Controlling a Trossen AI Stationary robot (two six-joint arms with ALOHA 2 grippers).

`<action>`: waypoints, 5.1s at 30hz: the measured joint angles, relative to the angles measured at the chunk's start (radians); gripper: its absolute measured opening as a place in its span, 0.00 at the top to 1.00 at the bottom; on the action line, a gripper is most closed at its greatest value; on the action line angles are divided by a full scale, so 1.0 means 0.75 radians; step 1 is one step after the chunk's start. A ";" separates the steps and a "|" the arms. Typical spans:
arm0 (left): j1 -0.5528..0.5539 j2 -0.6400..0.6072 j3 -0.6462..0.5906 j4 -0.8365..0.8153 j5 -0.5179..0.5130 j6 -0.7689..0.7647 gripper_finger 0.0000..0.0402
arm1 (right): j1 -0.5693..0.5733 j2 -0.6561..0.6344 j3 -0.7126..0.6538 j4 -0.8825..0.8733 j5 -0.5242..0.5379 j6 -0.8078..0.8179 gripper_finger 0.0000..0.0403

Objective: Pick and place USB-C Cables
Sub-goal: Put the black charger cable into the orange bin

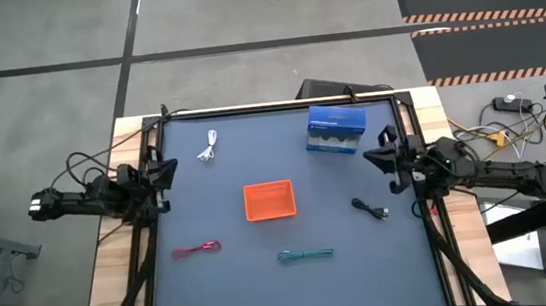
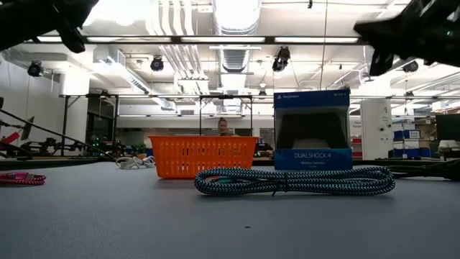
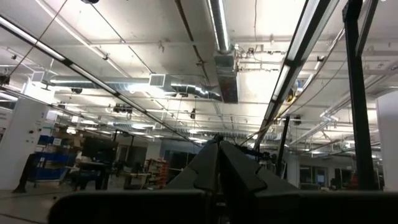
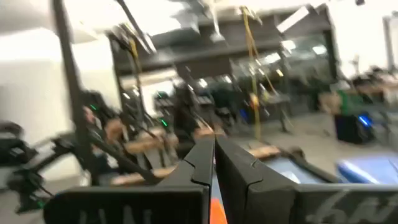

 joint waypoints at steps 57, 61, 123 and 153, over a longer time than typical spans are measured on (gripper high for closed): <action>0.000 0.507 0.000 0.750 -0.137 0.071 1.00 | 0.566 0.962 1.015 -1.864 0.013 0.564 0.98; 0.000 0.515 0.000 0.749 -0.137 0.076 1.00 | 0.566 1.025 1.015 -1.857 0.012 0.553 0.98; 0.001 0.507 0.000 0.760 -0.137 0.112 1.00 | 0.570 1.876 1.236 -2.048 0.152 0.786 0.59; 0.000 0.506 0.000 0.759 -0.137 0.112 1.00 | 0.570 1.597 1.227 -1.869 0.209 0.819 0.90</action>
